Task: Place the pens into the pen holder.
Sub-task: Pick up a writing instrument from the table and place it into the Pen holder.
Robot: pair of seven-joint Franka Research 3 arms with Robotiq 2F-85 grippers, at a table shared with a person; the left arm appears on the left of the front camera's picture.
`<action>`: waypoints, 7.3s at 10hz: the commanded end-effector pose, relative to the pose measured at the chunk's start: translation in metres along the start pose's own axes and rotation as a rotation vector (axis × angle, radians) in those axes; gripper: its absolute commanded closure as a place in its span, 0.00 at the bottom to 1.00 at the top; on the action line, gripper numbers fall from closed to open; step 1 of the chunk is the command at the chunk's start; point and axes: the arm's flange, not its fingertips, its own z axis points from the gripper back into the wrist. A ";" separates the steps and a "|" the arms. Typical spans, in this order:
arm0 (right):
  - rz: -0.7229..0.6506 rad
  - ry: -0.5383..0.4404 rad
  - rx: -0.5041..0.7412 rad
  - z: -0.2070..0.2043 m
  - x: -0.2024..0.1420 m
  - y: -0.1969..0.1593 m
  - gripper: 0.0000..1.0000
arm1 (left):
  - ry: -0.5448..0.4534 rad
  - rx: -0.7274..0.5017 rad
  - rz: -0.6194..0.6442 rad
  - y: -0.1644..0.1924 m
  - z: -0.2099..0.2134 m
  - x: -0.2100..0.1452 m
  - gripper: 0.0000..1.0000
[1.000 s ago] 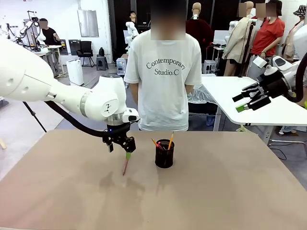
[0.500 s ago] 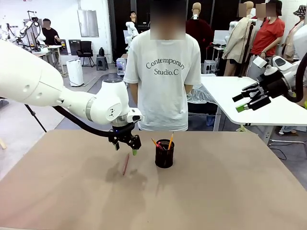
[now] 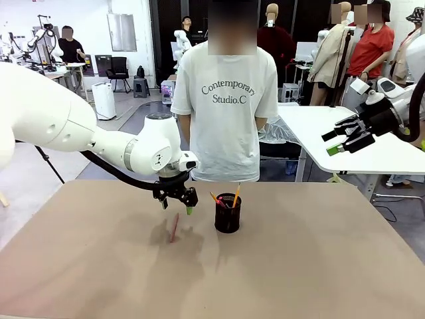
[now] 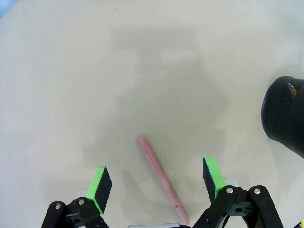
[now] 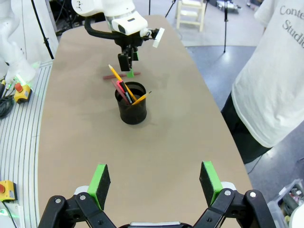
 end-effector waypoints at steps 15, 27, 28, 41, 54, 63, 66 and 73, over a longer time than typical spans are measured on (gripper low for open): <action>0.003 0.003 -0.005 0.001 0.003 -0.002 0.00 | 0.052 0.045 0.160 -0.009 -0.020 -0.011 0.34; 0.003 0.003 -0.005 0.001 0.003 -0.002 0.00 | 0.065 -0.036 0.065 -0.010 -0.011 -0.017 1.00; 0.003 0.003 -0.005 0.001 0.003 -0.002 0.00 | 0.050 -0.095 0.046 -0.008 0.000 -0.018 1.00; 0.003 0.003 -0.005 0.001 0.003 -0.002 0.00 | -0.806 -0.931 -0.629 0.065 0.116 -0.069 1.00; 0.003 0.003 -0.005 0.001 0.003 -0.002 0.00 | -1.127 -0.866 -0.613 0.061 0.121 -0.056 1.00; 0.003 0.003 -0.005 0.001 0.003 -0.002 0.00 | -1.254 -0.980 -1.033 0.001 0.074 -0.005 1.00; 0.003 0.003 -0.005 0.001 0.003 -0.002 0.00 | -1.272 -1.043 -1.019 -0.010 0.059 0.018 1.00; 0.003 0.003 -0.005 0.001 0.003 -0.002 0.00 | -1.231 -1.109 -0.981 -0.015 0.032 0.030 0.50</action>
